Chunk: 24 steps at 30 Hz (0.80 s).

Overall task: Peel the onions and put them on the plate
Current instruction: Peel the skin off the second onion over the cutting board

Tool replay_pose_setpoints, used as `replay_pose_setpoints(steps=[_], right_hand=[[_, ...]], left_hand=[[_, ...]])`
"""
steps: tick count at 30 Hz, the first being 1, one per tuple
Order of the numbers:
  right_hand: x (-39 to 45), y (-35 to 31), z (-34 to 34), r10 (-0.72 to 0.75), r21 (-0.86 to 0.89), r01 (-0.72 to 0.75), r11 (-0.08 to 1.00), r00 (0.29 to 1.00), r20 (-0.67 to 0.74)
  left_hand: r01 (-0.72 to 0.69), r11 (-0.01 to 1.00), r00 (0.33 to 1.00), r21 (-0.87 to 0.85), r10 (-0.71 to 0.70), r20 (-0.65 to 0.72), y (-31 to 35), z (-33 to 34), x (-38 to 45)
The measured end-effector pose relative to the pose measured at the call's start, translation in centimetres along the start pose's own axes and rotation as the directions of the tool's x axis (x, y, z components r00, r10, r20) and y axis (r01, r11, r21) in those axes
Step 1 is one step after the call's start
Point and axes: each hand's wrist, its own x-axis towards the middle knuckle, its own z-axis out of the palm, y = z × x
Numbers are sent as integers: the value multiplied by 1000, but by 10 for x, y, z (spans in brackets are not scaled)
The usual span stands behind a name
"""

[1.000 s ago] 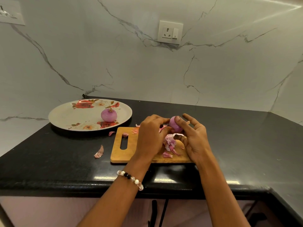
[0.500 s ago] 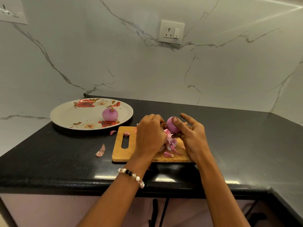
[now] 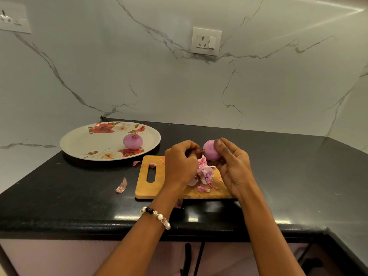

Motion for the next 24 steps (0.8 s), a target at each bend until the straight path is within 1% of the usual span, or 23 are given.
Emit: replay_pose_setpoints(steps=[2,5,8,10,14,18,21,24], right_hand=[[-2,-1,1,36,70,-37,997,999,8],[-3,-3,1,87,94,-89,992,996,24],[-2,-4,1,131,121,-126,985,991,-33],[-2,-4,1,141,109,-132,985,988,-71],[-1,-2,0,119,66,-113,991,988,-102],[0,-1,-2,96,25,-95,995,991,-98],[0,0,-3,84,-1,-84,996,994,-71],[2,1,-4,59,-10,-60,998,995,-76]], left_hand=[[27,998,1000,-59,-27,8,1,1,0],[36,995,999,-90,-33,31,1,2,0],[39,993,999,-113,-35,34,1,3,1],[22,995,999,-96,-20,28,0,4,1],[-109,993,993,44,110,-29,-5,7,0],[-229,967,973,114,232,-15,-10,11,1],[-265,954,961,142,273,-36,-12,12,1],[-311,936,943,163,326,-72,-12,9,1]])
